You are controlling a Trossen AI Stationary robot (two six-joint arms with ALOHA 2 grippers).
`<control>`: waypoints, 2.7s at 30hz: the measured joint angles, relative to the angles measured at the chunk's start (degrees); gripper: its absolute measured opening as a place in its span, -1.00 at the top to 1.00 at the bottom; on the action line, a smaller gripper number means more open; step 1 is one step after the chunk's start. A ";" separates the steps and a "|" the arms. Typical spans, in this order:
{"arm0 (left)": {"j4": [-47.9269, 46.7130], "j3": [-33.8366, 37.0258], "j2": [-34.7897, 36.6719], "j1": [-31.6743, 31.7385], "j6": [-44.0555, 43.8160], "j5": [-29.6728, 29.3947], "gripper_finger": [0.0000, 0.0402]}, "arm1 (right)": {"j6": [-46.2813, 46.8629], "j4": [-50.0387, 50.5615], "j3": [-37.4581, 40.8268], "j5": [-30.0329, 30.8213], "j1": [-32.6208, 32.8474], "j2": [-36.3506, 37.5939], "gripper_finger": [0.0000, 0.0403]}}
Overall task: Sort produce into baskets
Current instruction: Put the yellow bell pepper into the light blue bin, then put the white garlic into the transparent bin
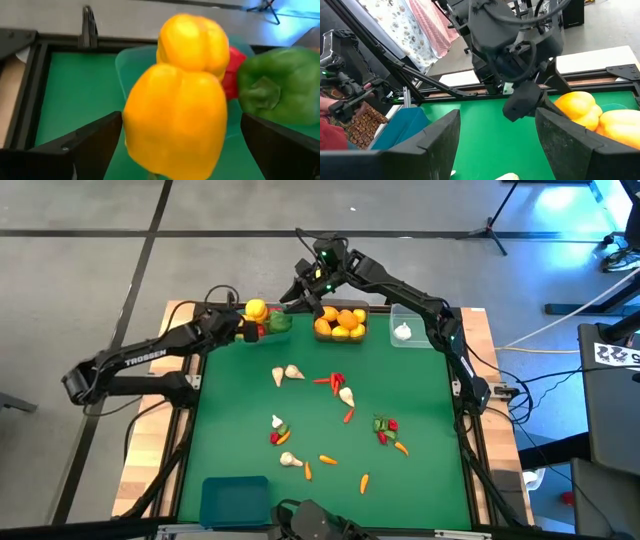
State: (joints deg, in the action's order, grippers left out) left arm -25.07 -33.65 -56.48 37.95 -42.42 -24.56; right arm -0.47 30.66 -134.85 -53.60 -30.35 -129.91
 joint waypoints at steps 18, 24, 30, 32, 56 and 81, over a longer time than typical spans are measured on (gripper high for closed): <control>-4.52 -7.62 12.00 4.41 9.74 2.60 -0.99 | -4.03 5.54 0.02 -1.83 0.60 0.00 -0.27; -4.37 -15.63 17.55 2.02 17.72 6.59 -0.99 | -6.45 7.90 0.02 -5.16 4.05 0.02 -0.27; -4.79 -18.67 22.15 -0.12 9.60 10.78 -0.99 | -10.86 12.97 -0.02 -0.53 8.73 0.46 -0.27; -5.80 -18.67 23.55 -0.45 6.95 13.52 -0.99 | -14.27 15.41 -0.07 7.81 10.49 0.94 -0.27; -31.75 -18.29 37.77 -5.46 1.92 26.85 -0.99 | -11.56 27.72 0.37 39.77 18.46 -5.48 -0.27; -33.67 -3.13 39.27 -5.58 -17.26 30.78 -0.99 | -7.70 26.46 -0.15 51.16 19.89 -2.14 -0.27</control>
State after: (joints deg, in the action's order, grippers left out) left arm -58.74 -36.78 -17.21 32.37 -59.68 6.22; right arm -8.16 57.12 -135.00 -2.44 -10.46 -132.04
